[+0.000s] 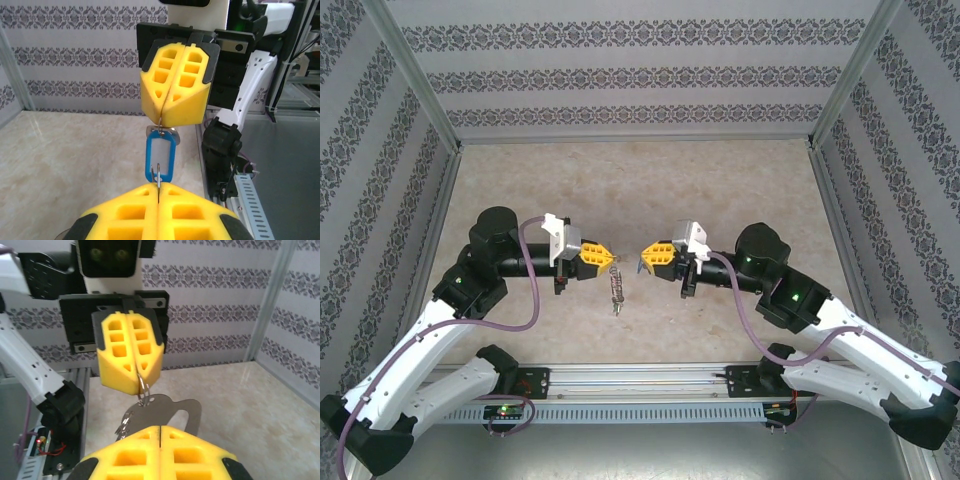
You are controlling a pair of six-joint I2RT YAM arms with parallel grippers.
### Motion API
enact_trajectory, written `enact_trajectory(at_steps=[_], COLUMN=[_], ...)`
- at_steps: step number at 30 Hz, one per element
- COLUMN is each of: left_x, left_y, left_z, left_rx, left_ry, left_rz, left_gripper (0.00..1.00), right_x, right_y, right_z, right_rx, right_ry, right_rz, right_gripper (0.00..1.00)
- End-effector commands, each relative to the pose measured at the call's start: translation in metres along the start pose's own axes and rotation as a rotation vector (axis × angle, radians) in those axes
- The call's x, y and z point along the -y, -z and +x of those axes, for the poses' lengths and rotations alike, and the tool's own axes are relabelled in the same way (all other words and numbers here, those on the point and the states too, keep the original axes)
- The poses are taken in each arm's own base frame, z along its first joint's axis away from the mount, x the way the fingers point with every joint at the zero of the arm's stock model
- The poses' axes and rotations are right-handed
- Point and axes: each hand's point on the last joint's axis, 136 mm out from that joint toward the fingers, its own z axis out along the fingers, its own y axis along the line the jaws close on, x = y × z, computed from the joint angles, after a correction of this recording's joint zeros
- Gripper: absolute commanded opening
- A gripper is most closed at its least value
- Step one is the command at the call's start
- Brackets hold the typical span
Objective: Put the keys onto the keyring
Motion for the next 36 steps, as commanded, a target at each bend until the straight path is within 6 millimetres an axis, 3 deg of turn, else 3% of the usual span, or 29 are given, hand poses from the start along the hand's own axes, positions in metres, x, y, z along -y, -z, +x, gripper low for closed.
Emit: enact_trajectory(at_steps=[1, 15, 36], left_x=[0.012, 0.026, 0.027], left_y=[0.007, 0.013, 0.012], left_z=[-0.031, -0.051, -0.042], left_rx=[0.084, 0.119, 0.095], left_ry=[-0.060, -0.065, -0.064], left_rz=[0.051, 0.108, 0.118], left_gripper=[0.00, 0.00, 0.00], right_x=[-0.020, -0.033, -0.033], right_y=[0.006, -0.003, -0.017], right_z=[-0.027, -0.029, -0.042], right_rx=[0.087, 0.120, 0.150], right_ry=[0.054, 0.068, 0.088], right_rz=[-0.100, -0.172, -0.196], right_gripper=[0.00, 0.00, 0.00])
